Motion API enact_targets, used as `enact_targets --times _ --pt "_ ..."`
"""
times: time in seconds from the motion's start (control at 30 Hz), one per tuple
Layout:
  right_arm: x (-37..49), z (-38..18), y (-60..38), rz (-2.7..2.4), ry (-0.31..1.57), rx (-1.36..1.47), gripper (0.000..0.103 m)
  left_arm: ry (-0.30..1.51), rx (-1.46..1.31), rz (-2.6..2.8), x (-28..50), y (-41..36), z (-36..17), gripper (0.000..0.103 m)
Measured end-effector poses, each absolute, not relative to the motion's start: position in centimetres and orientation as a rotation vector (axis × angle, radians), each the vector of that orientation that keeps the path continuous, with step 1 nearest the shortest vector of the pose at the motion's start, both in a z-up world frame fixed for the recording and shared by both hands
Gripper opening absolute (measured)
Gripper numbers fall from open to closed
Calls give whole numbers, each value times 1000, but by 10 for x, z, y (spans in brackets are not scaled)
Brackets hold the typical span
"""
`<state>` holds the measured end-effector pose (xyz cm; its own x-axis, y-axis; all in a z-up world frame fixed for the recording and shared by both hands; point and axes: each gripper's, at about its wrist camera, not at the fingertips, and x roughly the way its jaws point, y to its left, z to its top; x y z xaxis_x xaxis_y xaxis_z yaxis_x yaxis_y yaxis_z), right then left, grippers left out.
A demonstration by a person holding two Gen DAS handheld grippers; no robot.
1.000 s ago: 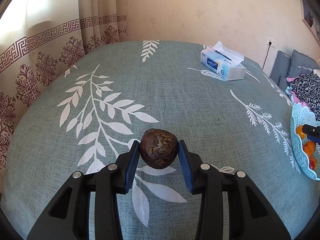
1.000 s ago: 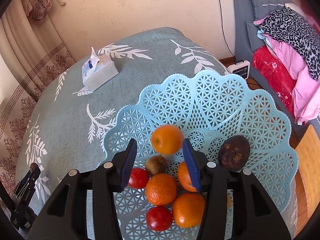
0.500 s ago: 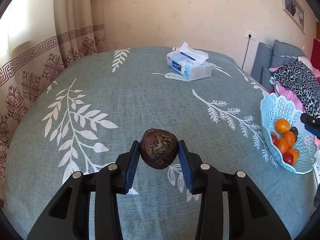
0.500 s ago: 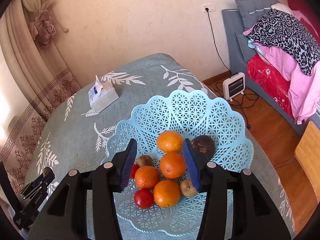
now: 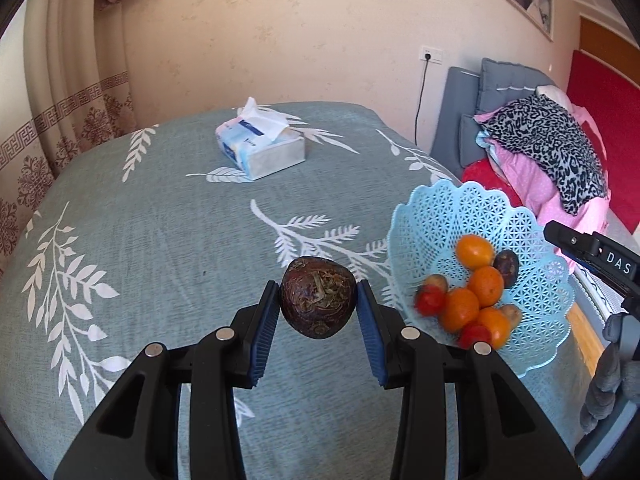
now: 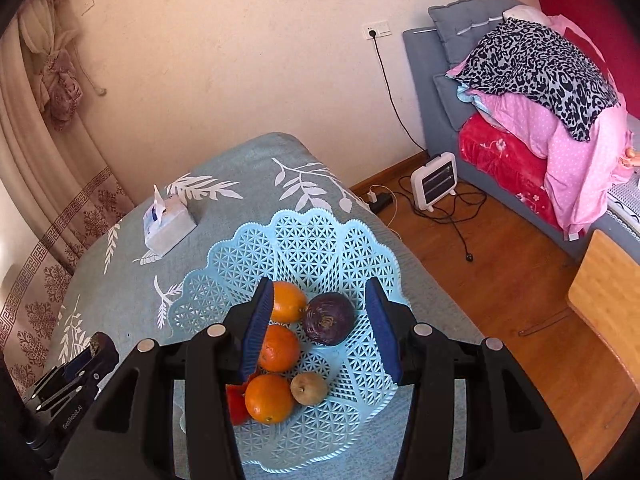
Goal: Organize fruits
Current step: 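Lower the passion fruit into the blue basket and open the left tool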
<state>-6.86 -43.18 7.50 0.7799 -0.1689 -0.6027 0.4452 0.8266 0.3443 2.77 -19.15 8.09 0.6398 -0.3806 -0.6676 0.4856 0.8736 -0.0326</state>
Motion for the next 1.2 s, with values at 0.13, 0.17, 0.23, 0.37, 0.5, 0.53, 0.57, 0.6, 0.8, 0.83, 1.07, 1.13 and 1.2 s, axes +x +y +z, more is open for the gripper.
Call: enact_targets --times 0.13,0.17,0.23,0.37,0.5,0.53,0.57,0.6,0.8,0.83,1.07,1.13,1.2 --pt "-69 73 -435 -347 594 504 49 714 193 -541 25 -221 83 40" --pt "-68 73 -435 -345 596 505 49 710 202 -552 25 -228 83 40" --pt "-67 72 -436 -341 599 506 49 701 217 -578 24 -241 83 40" --pt "-67 70 -440 -349 602 508 49 688 239 -617 23 -261 81 40" --pt "-68 69 -445 -363 601 514 49 666 258 -635 22 -275 79 40" --pt "-68 69 -446 -364 601 516 49 661 261 -639 23 -278 78 40" --pt "-68 68 -446 -365 601 519 49 658 264 -644 23 -280 78 40" --pt "-68 68 -447 -366 601 519 49 653 267 -648 23 -282 78 40" --pt "-65 66 -446 -363 609 518 49 663 269 -652 26 -286 72 40" --pt "-65 66 -446 -364 609 518 49 667 269 -652 26 -286 71 40" --pt "-64 63 -445 -367 614 516 54 677 268 -635 28 -281 66 51" --pt "-64 63 -443 -365 614 513 54 669 271 -626 27 -278 67 55" --pt "-63 64 -442 -362 614 510 54 658 274 -618 26 -277 68 57"
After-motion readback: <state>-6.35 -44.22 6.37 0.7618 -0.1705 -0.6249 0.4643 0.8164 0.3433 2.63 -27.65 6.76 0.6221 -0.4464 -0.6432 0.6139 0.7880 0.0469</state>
